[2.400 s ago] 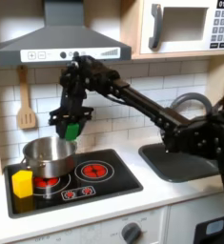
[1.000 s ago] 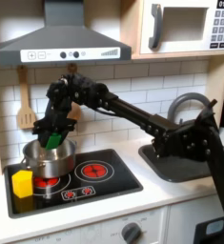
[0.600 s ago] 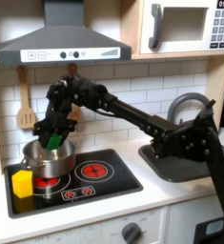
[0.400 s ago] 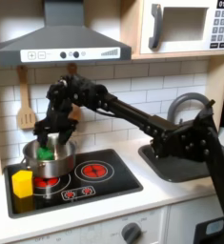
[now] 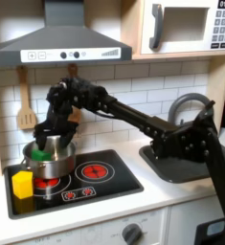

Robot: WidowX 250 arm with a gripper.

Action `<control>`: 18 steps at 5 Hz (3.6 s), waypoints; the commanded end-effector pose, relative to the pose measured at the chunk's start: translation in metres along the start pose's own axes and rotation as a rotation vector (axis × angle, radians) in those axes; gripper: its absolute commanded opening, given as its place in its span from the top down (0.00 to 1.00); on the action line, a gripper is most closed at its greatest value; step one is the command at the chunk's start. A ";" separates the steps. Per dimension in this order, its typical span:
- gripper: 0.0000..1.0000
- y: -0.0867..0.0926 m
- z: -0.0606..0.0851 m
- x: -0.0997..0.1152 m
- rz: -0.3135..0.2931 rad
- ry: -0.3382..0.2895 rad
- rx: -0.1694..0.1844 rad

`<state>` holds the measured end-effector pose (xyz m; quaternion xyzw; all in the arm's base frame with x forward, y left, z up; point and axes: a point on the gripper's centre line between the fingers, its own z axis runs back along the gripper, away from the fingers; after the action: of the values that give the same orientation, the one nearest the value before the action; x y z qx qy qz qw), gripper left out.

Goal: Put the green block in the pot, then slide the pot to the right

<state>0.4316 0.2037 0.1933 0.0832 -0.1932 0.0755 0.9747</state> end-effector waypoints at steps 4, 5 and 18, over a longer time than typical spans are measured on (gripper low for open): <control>0.00 -0.022 -0.015 -0.019 -0.077 0.081 -0.045; 0.00 -0.029 -0.016 -0.027 -0.085 0.097 -0.064; 0.00 -0.133 0.024 -0.081 -0.293 0.140 -0.235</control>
<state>0.3724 0.0593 0.1657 -0.0101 -0.1179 -0.0860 0.9892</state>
